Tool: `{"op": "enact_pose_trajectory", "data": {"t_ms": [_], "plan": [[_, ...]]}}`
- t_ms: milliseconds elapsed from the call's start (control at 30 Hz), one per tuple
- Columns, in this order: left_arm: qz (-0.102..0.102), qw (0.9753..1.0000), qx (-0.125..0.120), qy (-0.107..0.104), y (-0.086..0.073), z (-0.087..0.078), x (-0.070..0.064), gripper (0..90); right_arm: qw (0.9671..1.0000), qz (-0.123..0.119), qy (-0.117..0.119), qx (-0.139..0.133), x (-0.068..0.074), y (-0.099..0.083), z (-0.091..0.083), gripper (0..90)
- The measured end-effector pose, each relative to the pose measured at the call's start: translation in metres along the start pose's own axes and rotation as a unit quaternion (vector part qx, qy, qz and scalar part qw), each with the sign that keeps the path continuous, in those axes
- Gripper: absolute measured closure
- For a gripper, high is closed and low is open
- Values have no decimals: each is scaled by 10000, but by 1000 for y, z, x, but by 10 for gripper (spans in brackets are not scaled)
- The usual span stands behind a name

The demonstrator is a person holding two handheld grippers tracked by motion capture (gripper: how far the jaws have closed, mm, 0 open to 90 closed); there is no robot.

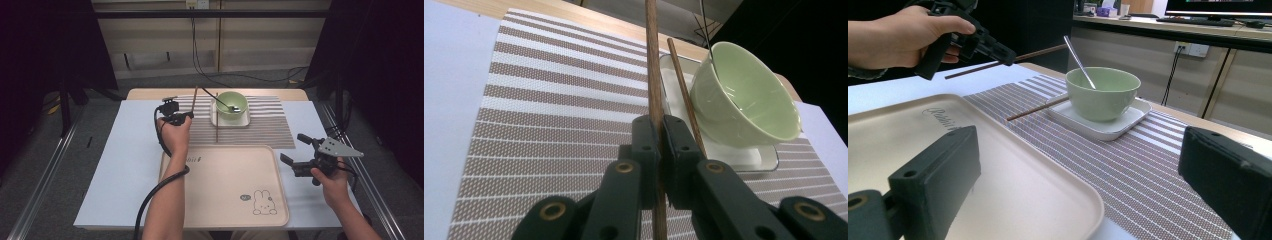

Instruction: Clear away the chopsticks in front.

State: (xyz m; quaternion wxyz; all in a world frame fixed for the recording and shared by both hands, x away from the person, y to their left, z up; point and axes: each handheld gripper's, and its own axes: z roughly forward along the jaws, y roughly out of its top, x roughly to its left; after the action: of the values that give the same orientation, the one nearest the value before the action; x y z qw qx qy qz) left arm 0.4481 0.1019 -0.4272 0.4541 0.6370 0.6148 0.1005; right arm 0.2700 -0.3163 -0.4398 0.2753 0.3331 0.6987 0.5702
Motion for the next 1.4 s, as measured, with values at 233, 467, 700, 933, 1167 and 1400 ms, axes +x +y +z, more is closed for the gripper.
{"op": "enact_pose_trajectory", "data": {"t_ms": [233, 467, 700, 933, 1167, 1400], "plan": [[203, 9997, 118, 96, 0, -18, 2, 852, 10000, -3, -12, -5, 0, 0, 0, 30], [165, 9998, 2, 58, -6, -37, 7, 851, 10000, -8, -5, -11, 0, 0, 0, 30], [195, 9998, -95, 16, -15, -57, 9, 851, 10000, 8, 2, -1, 1, 0, 0, 30], [174, 9998, -69, -18, -25, -70, 12, 851, 10000, 19, -34, 11, 1, 0, 0, 30], [146, 9998, -114, 84, -38, -83, 15, 851, 10000, -6, -25, -20, 1, 0, 0, 30], [107, 9997, -191, 93, -49, -97, 16, 851, 10000, -8, -18, -25, 1, 1, 0, 30]]}}
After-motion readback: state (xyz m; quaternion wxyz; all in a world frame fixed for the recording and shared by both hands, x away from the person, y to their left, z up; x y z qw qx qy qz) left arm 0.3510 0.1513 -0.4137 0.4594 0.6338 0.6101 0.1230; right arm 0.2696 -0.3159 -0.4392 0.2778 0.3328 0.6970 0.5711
